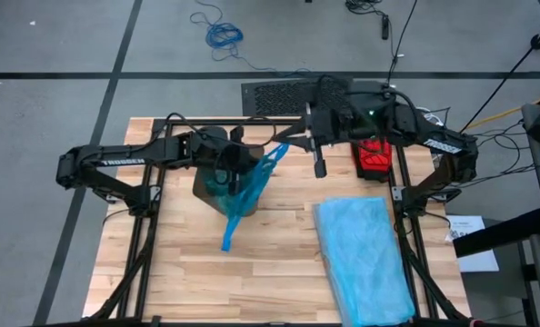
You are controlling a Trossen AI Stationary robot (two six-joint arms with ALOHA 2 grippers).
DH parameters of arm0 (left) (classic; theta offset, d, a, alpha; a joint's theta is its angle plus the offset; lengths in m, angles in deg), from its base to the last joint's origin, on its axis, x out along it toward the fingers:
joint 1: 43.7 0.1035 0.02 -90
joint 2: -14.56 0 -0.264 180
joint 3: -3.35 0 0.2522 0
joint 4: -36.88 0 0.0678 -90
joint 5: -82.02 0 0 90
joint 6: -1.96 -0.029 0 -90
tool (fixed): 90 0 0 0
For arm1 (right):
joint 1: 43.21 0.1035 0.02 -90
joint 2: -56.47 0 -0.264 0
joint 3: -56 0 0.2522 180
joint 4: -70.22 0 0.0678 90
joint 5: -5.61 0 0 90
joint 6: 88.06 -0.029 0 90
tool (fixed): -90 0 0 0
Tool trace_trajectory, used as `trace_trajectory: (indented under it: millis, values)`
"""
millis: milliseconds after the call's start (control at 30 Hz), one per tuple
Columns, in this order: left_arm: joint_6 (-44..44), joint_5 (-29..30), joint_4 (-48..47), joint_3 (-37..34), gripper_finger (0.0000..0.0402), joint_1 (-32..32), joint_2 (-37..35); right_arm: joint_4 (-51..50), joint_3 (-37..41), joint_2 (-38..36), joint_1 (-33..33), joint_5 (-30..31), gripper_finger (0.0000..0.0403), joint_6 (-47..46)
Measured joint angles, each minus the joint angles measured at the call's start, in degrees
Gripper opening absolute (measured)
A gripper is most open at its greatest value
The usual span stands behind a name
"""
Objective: Place trash/remove bag and relplace
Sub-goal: Remove the trash bag from the bin
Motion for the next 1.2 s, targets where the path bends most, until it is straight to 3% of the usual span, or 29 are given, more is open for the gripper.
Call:
trace_trajectory:
  millis: [167,333,433,567,700,833,1000,1200]
  values:
    - [0.0,0.0,-0.7,0.0,0.0000,-0.4,-2.3,-9.2,0.0,-3.6,0.0,11.0,0.0048,2.9]
    - [0.0,0.0,-0.7,0.0,0.0000,-0.6,-6.0,-17.5,0.0,-5.6,-0.9,12.2,0.0133,-3.2]
    - [0.0,0.0,-0.7,0.0,0.0000,-0.5,-8.0,-22.0,1.2,-5.7,-1.3,11.1,0.0179,-4.5]
    - [0.0,0.1,-2.3,0.0,0.0000,-0.6,-9.3,-22.1,9.0,-6.9,-1.7,-0.9,0.0207,-0.5]
    - [0.0,1.5,-4.0,0.0,0.0000,-0.5,-9.3,-7.6,22.8,-8.7,-1.4,-9.4,0.0200,2.6]
    - [0.1,1.7,-3.9,0.0,0.0000,-0.5,-9.3,14.4,35.8,-10.4,-2.0,-8.6,0.0175,3.7]
    - [1.3,1.7,-4.9,0.0,0.0000,-0.5,-9.3,38.2,45.4,-11.7,-3.6,-8.3,0.0145,-0.8]
    - [1.3,1.7,-5.2,0.0,0.0000,-0.5,-9.3,54.2,51.5,-9.5,-3.8,-3.2,0.0135,-6.7]
